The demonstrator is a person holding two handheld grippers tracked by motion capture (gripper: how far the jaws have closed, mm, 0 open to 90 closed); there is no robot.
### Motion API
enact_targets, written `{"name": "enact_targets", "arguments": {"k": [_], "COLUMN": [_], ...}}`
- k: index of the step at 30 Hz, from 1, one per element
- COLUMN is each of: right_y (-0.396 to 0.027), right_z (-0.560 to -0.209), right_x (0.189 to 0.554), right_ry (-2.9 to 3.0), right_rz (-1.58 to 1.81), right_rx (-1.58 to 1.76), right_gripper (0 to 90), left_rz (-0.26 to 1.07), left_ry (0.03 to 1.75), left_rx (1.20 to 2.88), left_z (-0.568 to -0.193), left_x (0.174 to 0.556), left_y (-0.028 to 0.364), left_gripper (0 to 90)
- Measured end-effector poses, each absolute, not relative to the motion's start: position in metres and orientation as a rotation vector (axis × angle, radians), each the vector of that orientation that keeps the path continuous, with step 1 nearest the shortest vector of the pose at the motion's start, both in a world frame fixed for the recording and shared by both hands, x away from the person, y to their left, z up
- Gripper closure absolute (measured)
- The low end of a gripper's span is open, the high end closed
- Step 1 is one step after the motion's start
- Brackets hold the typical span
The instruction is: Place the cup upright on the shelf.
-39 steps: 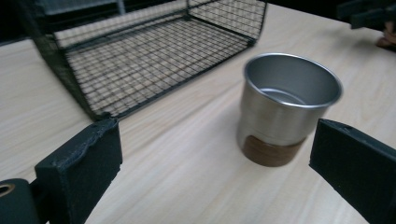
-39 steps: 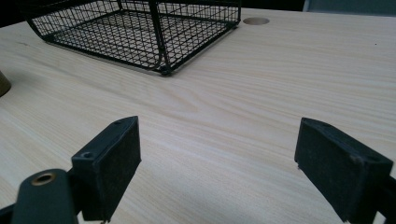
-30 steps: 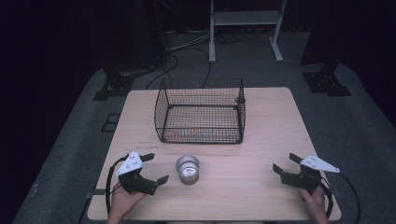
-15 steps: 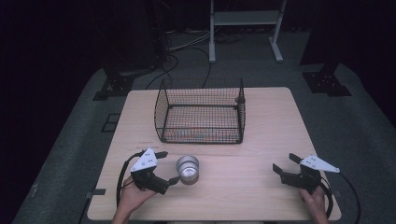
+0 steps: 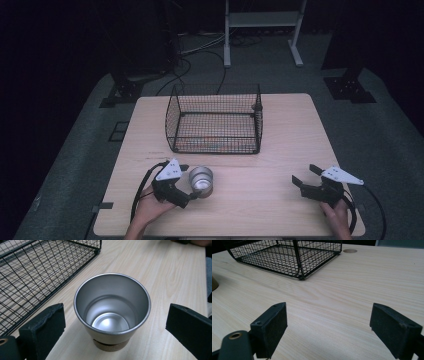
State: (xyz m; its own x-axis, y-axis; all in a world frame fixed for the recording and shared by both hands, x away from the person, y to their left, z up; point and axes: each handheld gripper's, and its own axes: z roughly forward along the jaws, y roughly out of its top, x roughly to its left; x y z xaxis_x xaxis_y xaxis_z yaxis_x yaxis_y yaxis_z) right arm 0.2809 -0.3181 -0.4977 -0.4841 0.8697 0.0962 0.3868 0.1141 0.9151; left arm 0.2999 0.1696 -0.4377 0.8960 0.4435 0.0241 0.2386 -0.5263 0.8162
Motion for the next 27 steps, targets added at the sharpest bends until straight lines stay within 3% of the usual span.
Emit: {"name": "enact_targets", "arguments": {"k": [27], "right_y": [-0.318], "right_z": [-0.498], "right_x": [0.281], "right_ry": [1.931], "right_rz": [1.358], "right_rx": [1.209], "right_gripper": [13.7], "left_rz": [0.231], "left_ry": [0.486], "left_rx": [2.28], "left_z": [-0.46], "left_x": [0.321], "left_y": [0.144], "left_gripper": [3.8]}}
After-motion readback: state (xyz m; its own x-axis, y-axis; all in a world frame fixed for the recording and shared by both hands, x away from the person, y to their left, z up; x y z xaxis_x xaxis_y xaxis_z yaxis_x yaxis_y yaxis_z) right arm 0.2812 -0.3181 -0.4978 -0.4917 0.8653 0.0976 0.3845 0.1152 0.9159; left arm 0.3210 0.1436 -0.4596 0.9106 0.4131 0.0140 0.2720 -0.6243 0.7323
